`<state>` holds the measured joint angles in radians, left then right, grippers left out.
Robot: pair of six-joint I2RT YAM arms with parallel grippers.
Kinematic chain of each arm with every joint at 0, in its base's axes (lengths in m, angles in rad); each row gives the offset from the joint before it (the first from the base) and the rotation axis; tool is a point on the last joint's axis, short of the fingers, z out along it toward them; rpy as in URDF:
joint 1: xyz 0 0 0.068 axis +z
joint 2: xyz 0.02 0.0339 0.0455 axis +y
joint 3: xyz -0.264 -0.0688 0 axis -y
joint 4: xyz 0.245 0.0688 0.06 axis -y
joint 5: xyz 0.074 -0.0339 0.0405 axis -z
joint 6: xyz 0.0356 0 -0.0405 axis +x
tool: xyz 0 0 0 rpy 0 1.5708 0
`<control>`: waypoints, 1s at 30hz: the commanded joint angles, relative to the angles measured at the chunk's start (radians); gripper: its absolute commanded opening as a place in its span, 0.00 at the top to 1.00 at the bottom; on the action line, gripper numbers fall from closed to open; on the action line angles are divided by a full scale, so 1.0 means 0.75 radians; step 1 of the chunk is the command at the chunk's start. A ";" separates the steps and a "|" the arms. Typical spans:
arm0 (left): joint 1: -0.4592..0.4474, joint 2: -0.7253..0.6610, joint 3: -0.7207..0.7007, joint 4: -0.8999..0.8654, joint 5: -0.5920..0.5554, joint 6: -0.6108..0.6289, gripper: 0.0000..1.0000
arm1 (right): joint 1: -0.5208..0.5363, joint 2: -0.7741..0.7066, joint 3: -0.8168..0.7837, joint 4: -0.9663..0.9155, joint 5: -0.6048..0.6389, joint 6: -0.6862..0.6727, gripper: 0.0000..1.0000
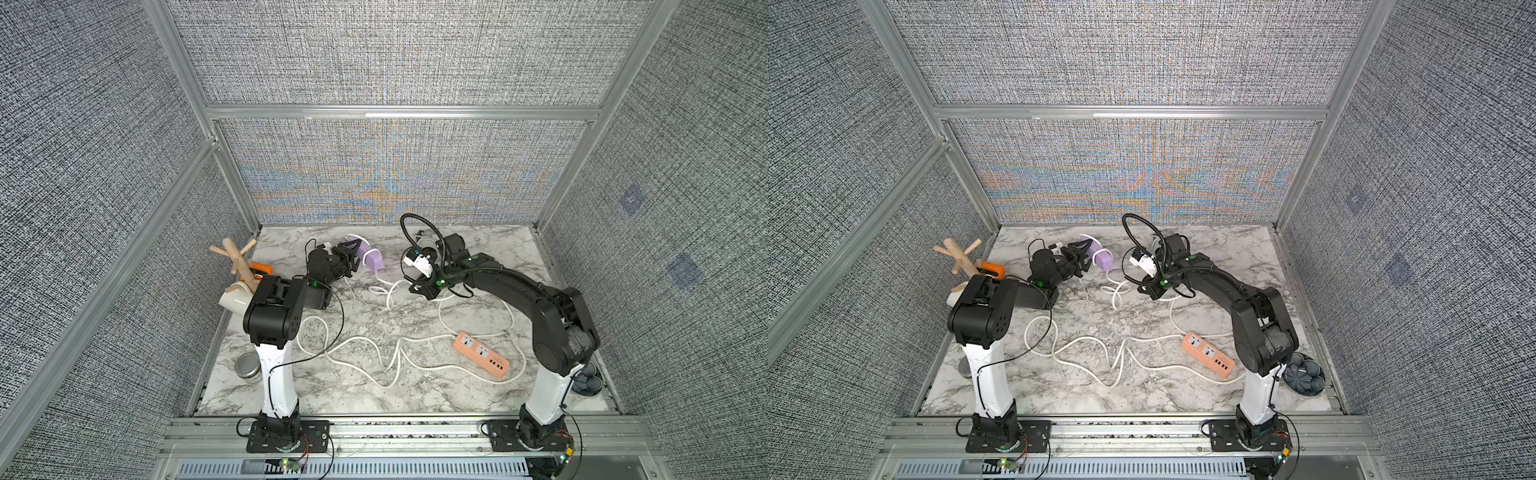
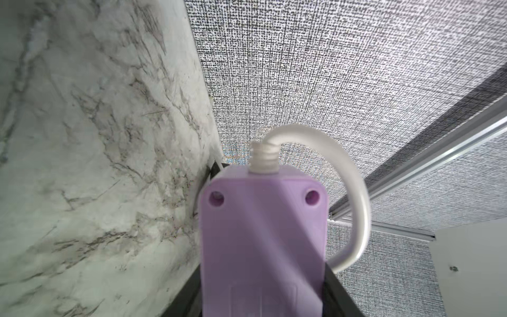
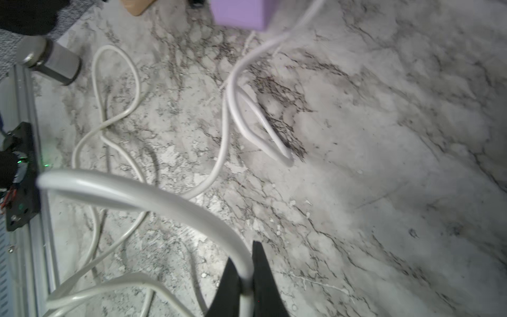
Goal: Unwrap the cord wrapped around the power strip
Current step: Unwrap the power cord from the power strip.
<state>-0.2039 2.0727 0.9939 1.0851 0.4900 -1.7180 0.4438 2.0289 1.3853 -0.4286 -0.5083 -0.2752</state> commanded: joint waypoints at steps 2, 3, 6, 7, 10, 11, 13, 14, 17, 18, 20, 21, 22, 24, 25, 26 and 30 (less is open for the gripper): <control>0.033 -0.024 -0.031 0.209 0.017 -0.132 1.00 | -0.060 0.052 -0.014 0.072 0.172 0.099 1.00; 0.048 -0.031 -0.044 0.226 0.020 -0.147 1.00 | -0.074 0.059 -0.023 0.067 0.208 0.114 1.00; 0.104 -0.056 -0.098 0.264 0.022 -0.171 1.00 | -0.119 0.057 -0.087 0.076 0.303 0.145 1.00; 0.123 -0.069 -0.114 0.266 0.025 -0.170 1.00 | -0.137 0.053 -0.109 0.085 0.334 0.159 1.00; 0.177 -0.103 -0.154 0.237 0.050 -0.150 1.00 | -0.200 0.022 -0.190 0.117 0.404 0.198 1.00; 0.190 -0.149 -0.160 0.209 0.065 -0.132 1.00 | -0.221 0.010 -0.219 0.133 0.429 0.208 1.00; 0.206 -0.182 -0.170 0.151 0.081 -0.091 1.00 | -0.251 -0.003 -0.264 0.154 0.491 0.215 1.00; 0.214 -0.201 -0.169 0.113 0.090 -0.067 1.00 | -0.264 -0.007 -0.278 0.155 0.528 0.222 1.00; 0.225 -0.217 -0.167 0.063 0.101 -0.033 1.00 | -0.296 -0.019 -0.300 0.155 0.542 0.226 0.98; 0.226 -0.212 -0.166 0.064 0.105 -0.036 1.00 | -0.301 -0.024 -0.305 0.156 0.526 0.225 0.96; 0.227 -0.197 -0.164 0.077 0.111 -0.049 1.00 | -0.300 -0.042 -0.309 0.154 0.459 0.201 0.91; 0.224 -0.194 -0.165 0.081 0.112 -0.054 1.00 | -0.299 -0.057 -0.313 0.151 0.406 0.188 0.81; 0.225 -0.192 -0.169 0.082 0.112 -0.054 1.00 | -0.301 -0.074 -0.315 0.148 0.353 0.170 0.72; 0.221 -0.195 -0.172 0.071 0.125 -0.046 1.00 | -0.301 -0.126 -0.325 0.153 0.212 0.122 0.51; 0.219 -0.197 -0.170 0.059 0.134 -0.039 1.00 | -0.300 -0.148 -0.326 0.158 0.164 0.111 0.45; 0.217 -0.199 -0.168 0.042 0.144 -0.029 1.00 | -0.301 -0.175 -0.324 0.161 0.111 0.099 0.41; 0.200 -0.201 -0.154 0.007 0.178 -0.009 1.00 | -0.254 -0.274 -0.310 0.261 -0.024 0.096 0.34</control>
<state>-0.0475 1.9278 0.8658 1.0786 0.5823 -1.7535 0.2298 1.8542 1.1404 -0.3218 -0.3897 -0.1703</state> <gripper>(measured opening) 0.513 0.666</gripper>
